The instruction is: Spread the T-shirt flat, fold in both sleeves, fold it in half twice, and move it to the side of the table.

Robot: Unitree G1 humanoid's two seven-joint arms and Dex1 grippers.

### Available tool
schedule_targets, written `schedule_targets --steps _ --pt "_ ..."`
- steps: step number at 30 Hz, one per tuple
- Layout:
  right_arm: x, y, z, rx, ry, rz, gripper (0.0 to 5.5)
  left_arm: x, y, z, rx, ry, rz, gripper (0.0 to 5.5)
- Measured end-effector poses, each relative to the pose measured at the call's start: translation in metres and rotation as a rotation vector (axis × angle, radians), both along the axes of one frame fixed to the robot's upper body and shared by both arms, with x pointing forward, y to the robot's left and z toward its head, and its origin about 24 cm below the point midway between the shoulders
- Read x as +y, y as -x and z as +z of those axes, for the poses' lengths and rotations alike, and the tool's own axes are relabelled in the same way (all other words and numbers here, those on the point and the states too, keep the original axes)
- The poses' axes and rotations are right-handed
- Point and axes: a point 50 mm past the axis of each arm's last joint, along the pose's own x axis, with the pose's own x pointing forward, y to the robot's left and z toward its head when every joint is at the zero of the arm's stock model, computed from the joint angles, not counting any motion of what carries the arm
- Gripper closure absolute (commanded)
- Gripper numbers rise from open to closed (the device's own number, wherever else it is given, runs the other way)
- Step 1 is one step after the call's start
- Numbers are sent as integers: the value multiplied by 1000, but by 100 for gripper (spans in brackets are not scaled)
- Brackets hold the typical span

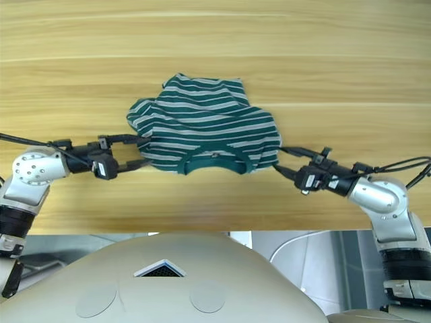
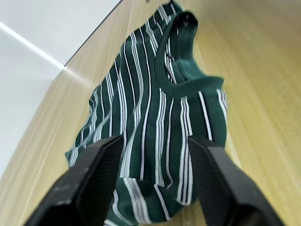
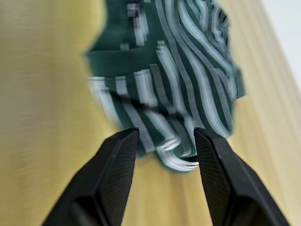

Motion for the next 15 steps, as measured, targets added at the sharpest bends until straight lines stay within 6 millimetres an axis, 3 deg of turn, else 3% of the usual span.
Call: schedule_targets --steps 3,9,15 --pt "2 3 -3 12 -3 11 333 -7 3 -13 -17 -53 -5 282" --pt "7 4 -7 21 7 35 333 -10 7 -18 -32 -56 -15 282" --pt "10 3 -8 17 2 42 333 -12 10 -23 -14 -54 -34 378"
